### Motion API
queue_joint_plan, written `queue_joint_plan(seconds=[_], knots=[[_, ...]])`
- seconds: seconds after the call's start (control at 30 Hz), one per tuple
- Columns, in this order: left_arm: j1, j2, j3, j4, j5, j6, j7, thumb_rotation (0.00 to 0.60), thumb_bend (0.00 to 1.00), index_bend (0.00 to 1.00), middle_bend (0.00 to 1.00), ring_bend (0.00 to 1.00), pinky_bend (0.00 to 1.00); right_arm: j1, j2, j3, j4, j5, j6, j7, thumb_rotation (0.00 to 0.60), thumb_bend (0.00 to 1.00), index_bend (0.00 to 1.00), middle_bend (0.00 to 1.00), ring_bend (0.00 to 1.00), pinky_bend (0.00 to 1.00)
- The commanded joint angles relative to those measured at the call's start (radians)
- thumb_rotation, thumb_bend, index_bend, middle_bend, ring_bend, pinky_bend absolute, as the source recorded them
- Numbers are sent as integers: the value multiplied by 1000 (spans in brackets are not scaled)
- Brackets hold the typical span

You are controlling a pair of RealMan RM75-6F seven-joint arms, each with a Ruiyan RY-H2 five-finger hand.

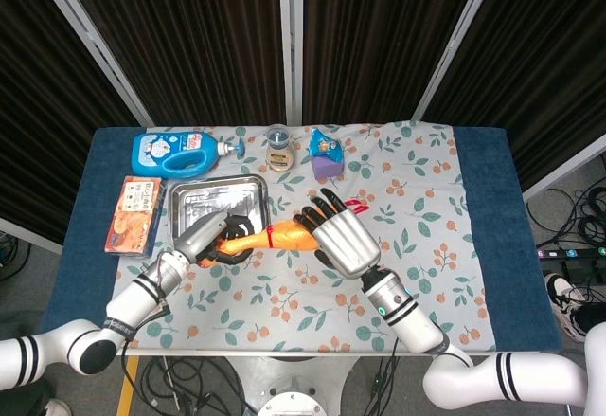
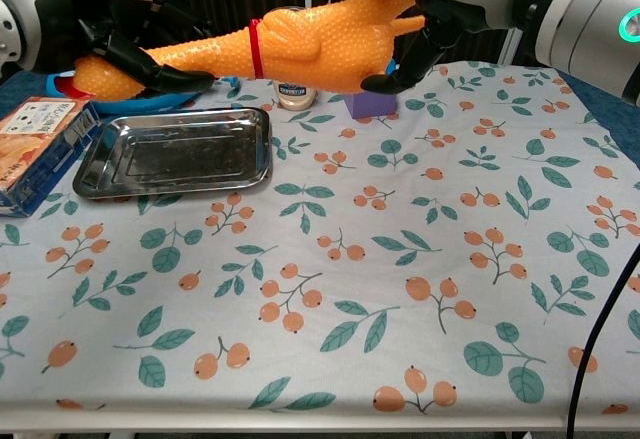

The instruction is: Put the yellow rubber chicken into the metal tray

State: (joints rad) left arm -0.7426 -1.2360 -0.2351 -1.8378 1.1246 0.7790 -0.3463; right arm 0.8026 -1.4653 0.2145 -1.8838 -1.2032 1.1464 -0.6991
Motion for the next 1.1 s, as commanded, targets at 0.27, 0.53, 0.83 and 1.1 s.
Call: queue_joint_plan(seconds=[0.27, 0.53, 0.83, 1.1], knots=[[-2, 3, -1, 1, -9, -6, 3, 600, 803, 780, 850, 779, 867, -4, 7, -3, 1, -8, 11, 6, 600, 0, 0, 151, 85, 88], [-11, 3, -6, 7, -21, -19, 4, 600, 803, 781, 850, 779, 867, 1, 0, -16, 8, -2, 0, -6, 600, 0, 40, 260, 103, 87], [-7, 9, -3, -11, -13, -10, 17, 600, 803, 780, 850, 779, 867, 26, -40, 9, 45, 39, -8, -17, 600, 211, 379, 488, 232, 87], [-7, 13, -5, -22, -3, -6, 17, 600, 803, 780, 850, 779, 867, 38, -60, 13, 63, 44, -6, -15, 600, 411, 545, 594, 314, 91]])
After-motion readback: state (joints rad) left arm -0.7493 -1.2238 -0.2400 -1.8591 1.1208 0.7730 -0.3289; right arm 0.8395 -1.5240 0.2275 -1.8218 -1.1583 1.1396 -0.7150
